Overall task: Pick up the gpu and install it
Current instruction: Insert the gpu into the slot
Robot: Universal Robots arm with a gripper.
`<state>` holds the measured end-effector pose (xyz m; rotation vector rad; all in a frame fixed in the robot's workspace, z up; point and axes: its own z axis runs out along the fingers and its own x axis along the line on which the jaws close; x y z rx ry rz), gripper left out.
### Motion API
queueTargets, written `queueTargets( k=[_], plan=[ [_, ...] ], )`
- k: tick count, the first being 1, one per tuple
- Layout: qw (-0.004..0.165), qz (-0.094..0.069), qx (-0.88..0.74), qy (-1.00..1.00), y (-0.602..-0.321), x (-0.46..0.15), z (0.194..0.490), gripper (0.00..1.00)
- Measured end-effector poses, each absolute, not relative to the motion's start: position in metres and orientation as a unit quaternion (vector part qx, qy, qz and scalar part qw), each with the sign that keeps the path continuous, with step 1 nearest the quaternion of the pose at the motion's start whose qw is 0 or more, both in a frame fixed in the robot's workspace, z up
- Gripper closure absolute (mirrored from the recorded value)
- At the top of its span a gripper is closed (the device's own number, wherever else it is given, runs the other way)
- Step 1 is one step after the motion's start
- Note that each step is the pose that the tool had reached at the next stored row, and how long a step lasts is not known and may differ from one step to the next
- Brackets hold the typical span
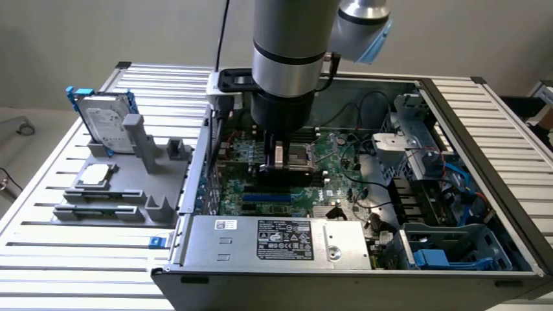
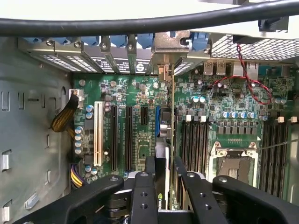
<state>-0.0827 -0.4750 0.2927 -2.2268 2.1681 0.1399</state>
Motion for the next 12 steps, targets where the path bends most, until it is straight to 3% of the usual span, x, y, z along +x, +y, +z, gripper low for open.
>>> queueTargets(
  k=[12],
  plan=[
    [0.015,0.045,-0.716,0.697,-0.477,-0.083,0.279,0.74]
  ],
)
